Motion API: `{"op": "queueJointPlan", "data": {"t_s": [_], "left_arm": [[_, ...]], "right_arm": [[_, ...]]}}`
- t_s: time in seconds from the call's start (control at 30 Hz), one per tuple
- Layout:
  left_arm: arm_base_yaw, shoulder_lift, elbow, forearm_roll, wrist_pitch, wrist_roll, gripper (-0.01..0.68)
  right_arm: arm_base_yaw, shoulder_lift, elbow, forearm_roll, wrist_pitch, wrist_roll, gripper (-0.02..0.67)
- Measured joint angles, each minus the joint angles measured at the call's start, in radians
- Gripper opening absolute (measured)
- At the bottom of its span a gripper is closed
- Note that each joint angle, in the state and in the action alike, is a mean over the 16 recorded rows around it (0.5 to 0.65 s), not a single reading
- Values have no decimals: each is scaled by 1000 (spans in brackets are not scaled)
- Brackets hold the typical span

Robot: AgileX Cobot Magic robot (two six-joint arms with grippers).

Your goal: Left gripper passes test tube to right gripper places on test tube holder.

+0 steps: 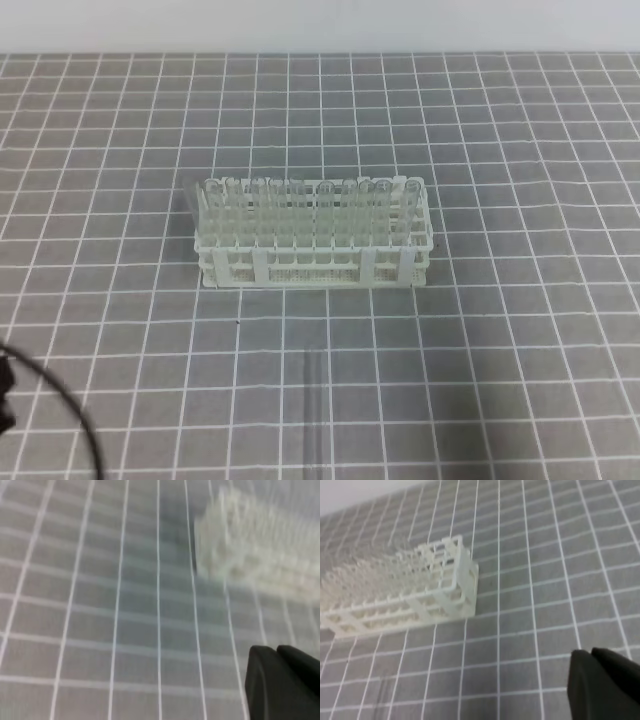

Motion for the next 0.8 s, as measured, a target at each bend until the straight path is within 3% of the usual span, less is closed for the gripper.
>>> {"op": "queueJointPlan", "data": {"t_s": [0.23, 0.47, 0.57, 0.8], "left_arm": [[-14, 248, -109, -136, 168, 183, -2], [-105, 418, -144, -253, 171, 273, -2], [-182, 488, -160, -264, 145, 262, -2], [-440, 675, -263, -194, 69, 130, -2]], "right_arm": [[0, 170, -103, -19, 132, -36, -13], [0, 248, -135, -17, 208, -63, -13], [0, 263, -136, -16, 222, -64, -13], [0, 288, -136, -16, 237, -64, -13]]}}
